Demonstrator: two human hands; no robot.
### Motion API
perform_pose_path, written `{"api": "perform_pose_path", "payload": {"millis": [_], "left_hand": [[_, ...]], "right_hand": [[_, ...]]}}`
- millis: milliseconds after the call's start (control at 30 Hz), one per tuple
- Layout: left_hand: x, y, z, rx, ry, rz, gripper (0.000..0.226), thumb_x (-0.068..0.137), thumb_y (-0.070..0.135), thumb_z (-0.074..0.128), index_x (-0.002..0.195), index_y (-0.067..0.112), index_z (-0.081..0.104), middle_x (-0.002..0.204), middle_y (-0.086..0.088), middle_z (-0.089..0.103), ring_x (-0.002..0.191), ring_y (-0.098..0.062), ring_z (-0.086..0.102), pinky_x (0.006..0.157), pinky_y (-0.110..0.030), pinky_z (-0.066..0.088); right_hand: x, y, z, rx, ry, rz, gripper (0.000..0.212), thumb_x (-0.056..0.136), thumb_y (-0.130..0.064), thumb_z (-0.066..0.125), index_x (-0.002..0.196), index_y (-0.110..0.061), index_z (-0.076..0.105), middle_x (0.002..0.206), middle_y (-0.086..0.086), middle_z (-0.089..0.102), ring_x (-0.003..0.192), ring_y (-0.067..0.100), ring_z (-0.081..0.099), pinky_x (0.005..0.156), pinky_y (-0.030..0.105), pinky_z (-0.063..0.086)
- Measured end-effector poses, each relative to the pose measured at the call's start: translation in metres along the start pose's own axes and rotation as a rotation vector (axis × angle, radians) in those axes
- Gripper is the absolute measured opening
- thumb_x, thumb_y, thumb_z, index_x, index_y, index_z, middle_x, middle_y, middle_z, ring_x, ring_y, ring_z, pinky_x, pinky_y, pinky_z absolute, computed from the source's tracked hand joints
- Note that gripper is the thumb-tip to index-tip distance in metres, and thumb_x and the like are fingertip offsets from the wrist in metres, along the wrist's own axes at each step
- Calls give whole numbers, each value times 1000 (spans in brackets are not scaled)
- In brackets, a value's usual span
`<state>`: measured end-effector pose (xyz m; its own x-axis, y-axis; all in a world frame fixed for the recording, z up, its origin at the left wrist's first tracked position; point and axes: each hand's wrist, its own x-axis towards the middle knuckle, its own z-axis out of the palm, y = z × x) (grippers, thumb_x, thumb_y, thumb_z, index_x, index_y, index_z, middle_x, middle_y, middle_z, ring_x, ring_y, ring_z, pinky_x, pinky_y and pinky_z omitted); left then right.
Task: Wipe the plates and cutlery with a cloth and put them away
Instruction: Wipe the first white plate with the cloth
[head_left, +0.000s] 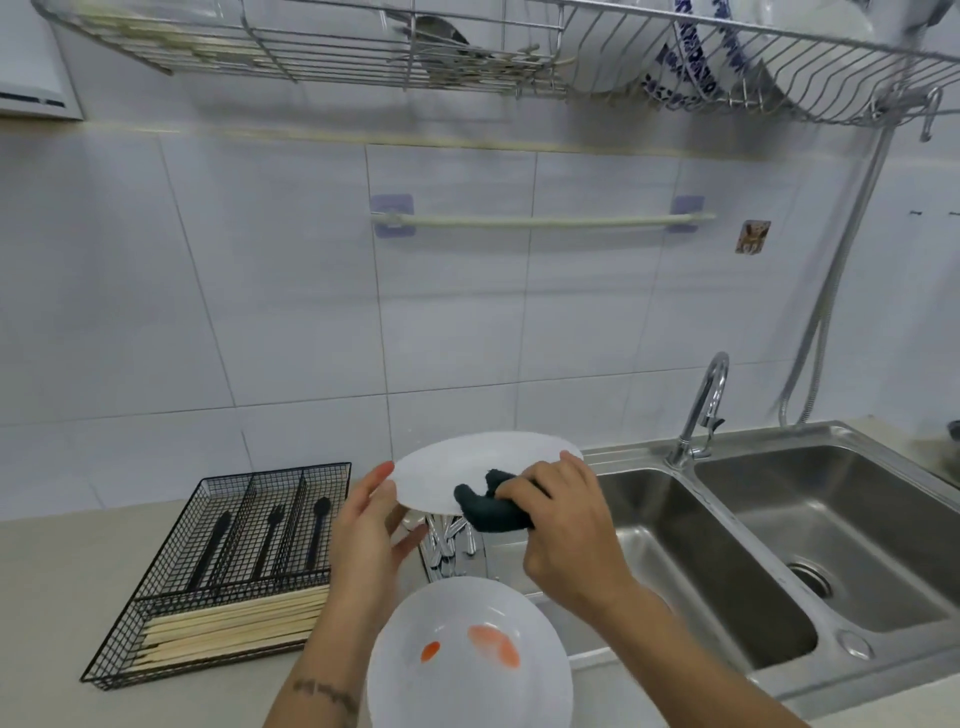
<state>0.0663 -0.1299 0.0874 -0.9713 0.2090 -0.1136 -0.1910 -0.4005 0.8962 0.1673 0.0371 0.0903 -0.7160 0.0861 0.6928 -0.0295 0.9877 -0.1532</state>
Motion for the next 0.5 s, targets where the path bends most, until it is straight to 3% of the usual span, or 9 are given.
{"api": "perform_pose_path", "payload": {"millis": [100,167,267,333,433,500], "left_hand": [[-3,-5,-22,506,-155,437,27,100,28,54,117,46,64,141,14,52,134,-4,43,105,-26,35],[-3,-1,-23,708,-304,632,36,93,39,50,127,45,61,138,20,54,133,2,44,106,-23,32],[-1,13,-14,821,-361,702,39,95,33,47,130,45,61,112,26,67,111,0,60,93,-18,44],[-4,21,-5,830,-421,730,39,96,27,46,125,47,62,114,31,67,111,4,61,92,-13,45],[-14,22,8,847,-540,711,40,96,27,48,125,50,62,113,29,68,106,1,64,89,-16,47],[-19,16,12,813,-536,672,42,94,26,49,124,51,63,109,28,70,103,1,65,86,-14,47]], "right_hand": [[13,11,-18,158,-69,56,49,64,0,43,101,-28,58,88,-8,56,81,19,50,79,36,43],[20,18,-28,280,-135,144,48,68,5,48,99,-30,59,91,-11,58,85,16,52,77,37,45],[28,26,-42,413,-191,214,46,69,2,47,97,-32,60,93,-12,60,91,15,55,79,38,47],[29,29,-49,496,-180,258,44,68,-2,47,97,-32,62,93,-10,62,91,17,58,78,37,49],[26,31,-54,659,-160,329,39,73,0,51,95,-30,64,90,-8,66,87,16,61,74,29,50],[22,34,-54,693,-164,358,38,76,1,53,96,-29,65,93,-8,67,88,11,61,74,22,46]]}}
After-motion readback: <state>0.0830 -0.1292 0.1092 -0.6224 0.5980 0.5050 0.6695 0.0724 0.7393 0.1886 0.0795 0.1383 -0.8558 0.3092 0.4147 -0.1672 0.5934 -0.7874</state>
